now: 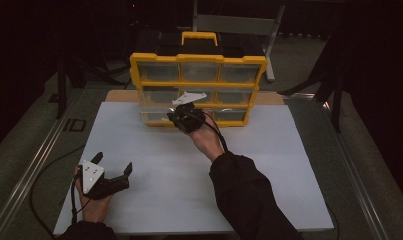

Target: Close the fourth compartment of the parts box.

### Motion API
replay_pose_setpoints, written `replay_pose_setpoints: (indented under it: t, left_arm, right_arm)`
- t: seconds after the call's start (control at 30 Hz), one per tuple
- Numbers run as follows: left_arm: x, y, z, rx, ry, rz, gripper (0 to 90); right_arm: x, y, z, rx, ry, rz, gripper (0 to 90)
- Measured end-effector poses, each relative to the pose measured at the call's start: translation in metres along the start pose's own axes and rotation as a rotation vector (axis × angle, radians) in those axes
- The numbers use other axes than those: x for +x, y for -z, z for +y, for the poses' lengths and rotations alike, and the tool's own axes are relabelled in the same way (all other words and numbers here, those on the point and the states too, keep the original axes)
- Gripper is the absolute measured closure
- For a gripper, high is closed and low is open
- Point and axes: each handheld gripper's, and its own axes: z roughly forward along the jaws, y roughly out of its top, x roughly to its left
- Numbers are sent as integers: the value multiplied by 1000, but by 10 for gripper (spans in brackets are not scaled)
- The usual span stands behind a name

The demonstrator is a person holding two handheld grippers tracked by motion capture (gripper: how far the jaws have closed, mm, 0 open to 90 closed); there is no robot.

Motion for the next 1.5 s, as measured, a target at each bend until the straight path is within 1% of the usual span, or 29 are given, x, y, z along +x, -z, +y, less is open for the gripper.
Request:
replay_pose_setpoints:
  t: [0.93,1.5]
  left_arm:
    - [0,0,0,-2,2,-1,9]
    - [1,0,0,-1,5,-1,9]
  right_arm:
    - [-5,-8,4,-11,-36,-21,900]
    - [-10,-12,7,-15,-46,-33,900]
